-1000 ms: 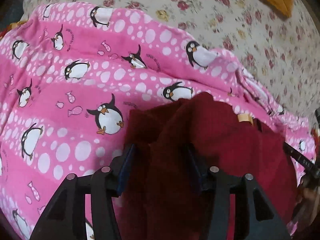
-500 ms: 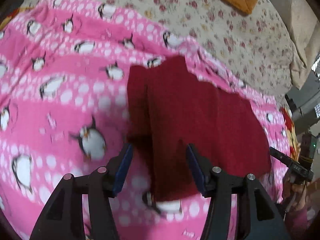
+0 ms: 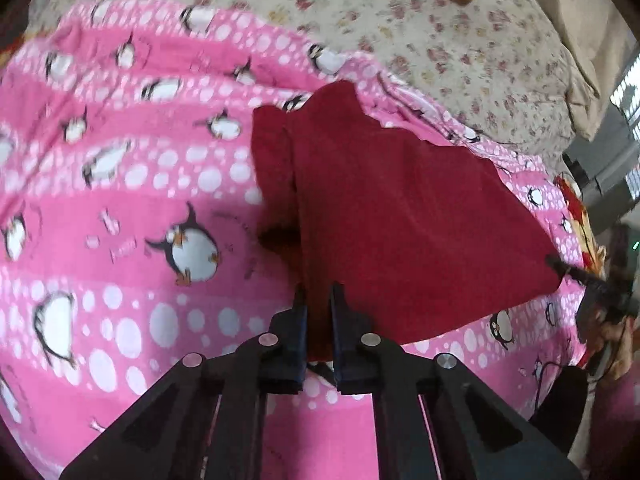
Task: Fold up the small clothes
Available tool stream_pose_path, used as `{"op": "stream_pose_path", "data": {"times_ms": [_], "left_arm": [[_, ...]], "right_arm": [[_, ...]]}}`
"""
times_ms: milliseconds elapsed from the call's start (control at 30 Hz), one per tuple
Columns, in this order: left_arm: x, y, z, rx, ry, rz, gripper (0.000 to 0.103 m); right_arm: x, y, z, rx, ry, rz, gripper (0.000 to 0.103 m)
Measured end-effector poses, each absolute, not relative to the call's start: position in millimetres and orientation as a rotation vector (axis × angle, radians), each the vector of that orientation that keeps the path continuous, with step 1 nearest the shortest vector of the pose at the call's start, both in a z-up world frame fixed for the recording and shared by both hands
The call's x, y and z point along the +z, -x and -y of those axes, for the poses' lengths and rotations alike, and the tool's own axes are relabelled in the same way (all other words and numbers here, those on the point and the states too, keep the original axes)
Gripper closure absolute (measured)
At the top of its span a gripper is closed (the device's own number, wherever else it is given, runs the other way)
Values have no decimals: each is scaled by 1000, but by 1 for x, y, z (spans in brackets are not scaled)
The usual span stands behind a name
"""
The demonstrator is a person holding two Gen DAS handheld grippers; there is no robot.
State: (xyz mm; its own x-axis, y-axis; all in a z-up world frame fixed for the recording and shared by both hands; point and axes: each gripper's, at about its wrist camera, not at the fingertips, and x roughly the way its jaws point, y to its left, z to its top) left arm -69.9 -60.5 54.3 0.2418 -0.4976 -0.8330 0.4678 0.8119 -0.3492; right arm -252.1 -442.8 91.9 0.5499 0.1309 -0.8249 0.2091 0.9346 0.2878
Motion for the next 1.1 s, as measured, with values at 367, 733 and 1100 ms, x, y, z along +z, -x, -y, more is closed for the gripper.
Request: {"op": "stream_pose_path", "data": {"times_ms": [367, 733, 1100], "left_arm": [[92, 50, 75, -626, 66, -1037, 97], [60, -52, 142, -540, -47, -1075, 87], [35, -81, 151, -444, -23, -1077, 103]], "right_arm": [[112, 228, 461, -125, -416, -912, 45], [58, 114, 497, -156, -522, -962, 44], [48, 93, 510, -267, -423, -957, 95]]}}
